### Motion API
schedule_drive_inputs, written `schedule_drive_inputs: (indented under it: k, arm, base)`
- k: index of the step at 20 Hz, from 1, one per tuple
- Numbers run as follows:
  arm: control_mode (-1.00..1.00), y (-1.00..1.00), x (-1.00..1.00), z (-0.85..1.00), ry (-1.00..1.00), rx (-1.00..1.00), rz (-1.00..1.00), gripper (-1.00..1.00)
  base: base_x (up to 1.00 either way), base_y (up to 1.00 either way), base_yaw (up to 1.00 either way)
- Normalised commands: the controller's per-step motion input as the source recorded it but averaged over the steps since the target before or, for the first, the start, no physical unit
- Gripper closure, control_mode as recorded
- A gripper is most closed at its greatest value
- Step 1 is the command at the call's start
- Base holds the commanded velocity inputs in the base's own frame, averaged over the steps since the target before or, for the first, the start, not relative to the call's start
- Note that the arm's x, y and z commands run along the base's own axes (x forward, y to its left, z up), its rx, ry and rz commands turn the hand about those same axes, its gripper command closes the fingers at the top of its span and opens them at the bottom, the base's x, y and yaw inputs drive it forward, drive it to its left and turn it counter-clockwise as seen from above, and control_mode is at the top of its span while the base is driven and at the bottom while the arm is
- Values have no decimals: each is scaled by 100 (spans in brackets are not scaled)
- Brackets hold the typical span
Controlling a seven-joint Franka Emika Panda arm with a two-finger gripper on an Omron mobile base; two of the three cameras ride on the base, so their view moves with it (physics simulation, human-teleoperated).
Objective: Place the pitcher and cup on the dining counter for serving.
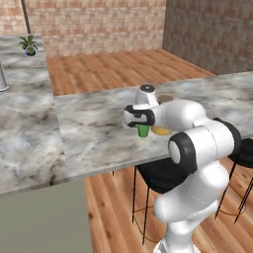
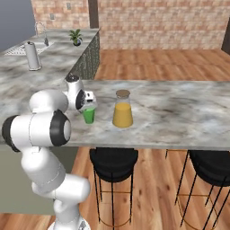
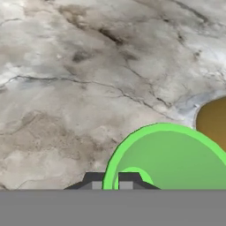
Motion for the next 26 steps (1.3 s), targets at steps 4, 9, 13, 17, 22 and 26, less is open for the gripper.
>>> schedule_drive_inputs:
  k: [4,9,13,17,22,26]
  arm:
    - [-100,-8,43,-44,0,0,0,100]
    - [-100,0,45,-42,0,-1,0,100]
    - [-100,0,48,-33,-2,0,0,100]
    - [-100,0,49,-29,-3,0,0,100]
    - [-100,0,13,-2,0,0,0,-100]
    - [-100,0,1,-1,0,0,0,-100]
  base:
    - [0,0,0]
    - [0,0,0]
    - [0,0,0]
    - [0,0,0]
    - [0,0,0]
    - [0,0,0]
